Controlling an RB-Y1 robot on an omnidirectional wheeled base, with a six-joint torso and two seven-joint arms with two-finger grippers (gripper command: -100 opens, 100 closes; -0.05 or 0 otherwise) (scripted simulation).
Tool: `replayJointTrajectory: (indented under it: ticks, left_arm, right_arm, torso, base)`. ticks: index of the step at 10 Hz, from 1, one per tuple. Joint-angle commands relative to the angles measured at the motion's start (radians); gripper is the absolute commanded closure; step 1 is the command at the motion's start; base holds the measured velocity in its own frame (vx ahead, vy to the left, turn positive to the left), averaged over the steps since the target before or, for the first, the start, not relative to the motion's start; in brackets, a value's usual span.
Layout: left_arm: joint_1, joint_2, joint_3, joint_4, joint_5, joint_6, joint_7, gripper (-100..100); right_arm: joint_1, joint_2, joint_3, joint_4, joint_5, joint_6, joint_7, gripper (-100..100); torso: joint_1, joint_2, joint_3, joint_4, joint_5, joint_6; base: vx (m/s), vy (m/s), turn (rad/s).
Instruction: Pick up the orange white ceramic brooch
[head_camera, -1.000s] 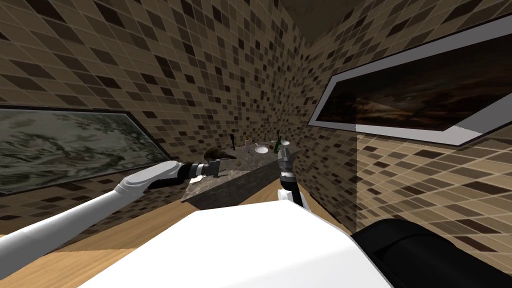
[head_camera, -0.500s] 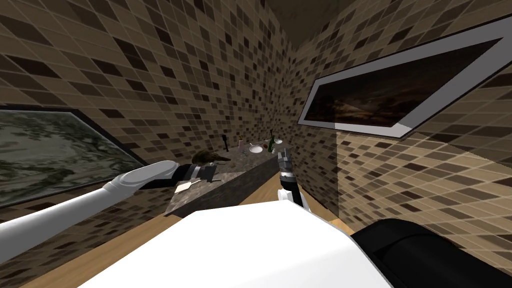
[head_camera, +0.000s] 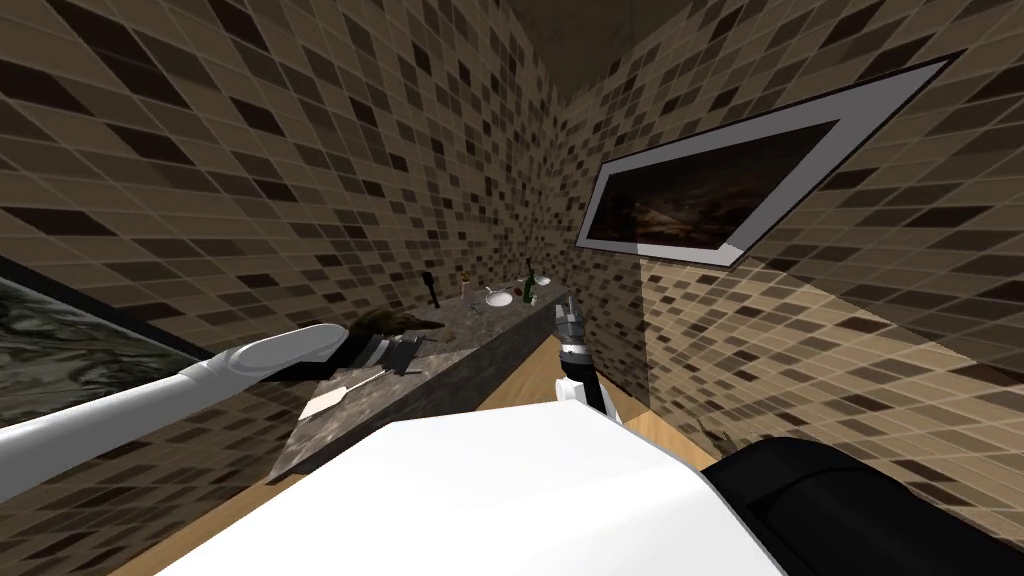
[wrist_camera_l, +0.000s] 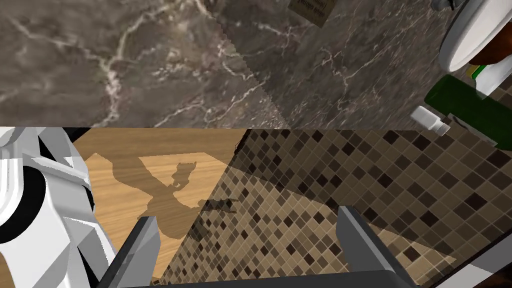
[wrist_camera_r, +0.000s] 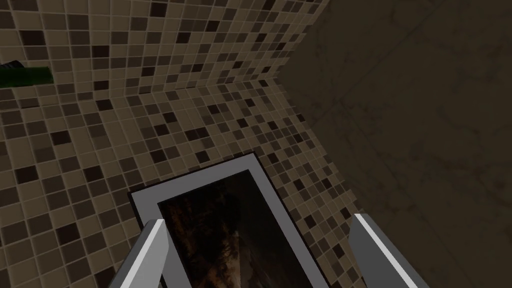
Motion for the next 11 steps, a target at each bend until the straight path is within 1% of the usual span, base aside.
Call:
replayJointTrajectory:
  ticks: [1,2,3,4,5,6,7,8,9,11]
  left_arm:
    - [-0.012,0.014,-0.018,0.022,-0.031,-0.010,-0.012,-100]
    - [-0.016,0.048,-0.049,0.048,-0.068,-0.015,-0.032,-100]
    - [-0.016,0.048,-0.049,0.048,-0.080,-0.015,-0.032,-100]
    - [-0.018,0.078,-0.080,0.074,-0.115,-0.020,-0.050,-100]
    - [-0.019,0.105,-0.110,0.098,-0.153,-0.024,-0.067,-100]
    - [-0.019,0.106,-0.110,0.098,-0.170,-0.024,-0.067,-100]
    - [-0.019,0.130,-0.140,0.121,-0.197,-0.027,-0.084,-100]
    - [-0.019,0.130,-0.140,0.121,-0.210,-0.027,-0.084,-100]
    - [-0.017,0.151,-0.168,0.142,-0.248,-0.029,-0.098,-100]
    - [-0.012,0.182,-0.219,0.179,-0.308,-0.032,-0.123,-100]
  right_arm:
    - [0.000,0.000,0.000,0.000,0.000,0.000,0.000,0]
    - [0.000,0.000,0.000,0.000,0.000,0.000,0.000,0]
    - [0.000,0.000,0.000,0.000,0.000,0.000,0.000,0]
    - [0.000,0.000,0.000,0.000,0.000,0.000,0.000,0]
    - [0.000,0.000,0.000,0.000,0.000,0.000,0.000,0]
    - [0.000,0.000,0.000,0.000,0.000,0.000,0.000,0]
    - [0.000,0.000,0.000,0.000,0.000,0.000,0.000,0]
    - [0.000,0.000,0.000,0.000,0.000,0.000,0.000,0]
    - [0.000,0.000,0.000,0.000,0.000,0.000,0.000,0]
    - [0.000,0.000,0.000,0.000,0.000,0.000,0.000,0]
  torso:
    - [0.000,0.000,0.000,0.000,0.000,0.000]
    - [0.000,0.000,0.000,0.000,0.000,0.000]
    - [0.000,-0.001,0.000,0.000,0.000,0.000]
    - [0.000,0.000,0.000,0.000,0.000,-0.001]
    - [0.000,-0.001,-0.001,0.000,0.000,0.000]
    - [-0.003,-0.003,-0.002,-0.001,-0.001,0.000]
    - [-0.002,-0.002,-0.001,-0.001,-0.001,-0.001]
    - [-0.001,-0.002,-0.001,0.000,0.000,0.000]
    - [0.000,-0.001,-0.001,0.000,0.000,-0.001]
    - [-0.003,-0.003,-0.002,-0.001,-0.001,0.000]
  base:
    - [0.034,-0.044,-0.171]
    - [0.043,-0.058,-0.338]
    - [0.038,-0.038,-0.139]
    - [0.051,-0.052,-0.240]
    - [0.086,-0.097,-0.408]
    - [0.071,-0.063,-0.172]
    - [0.058,-0.054,-0.238]
    - [0.052,-0.044,-0.136]
    - [0.064,-0.056,-0.220]
    - [0.111,-0.095,-0.333]
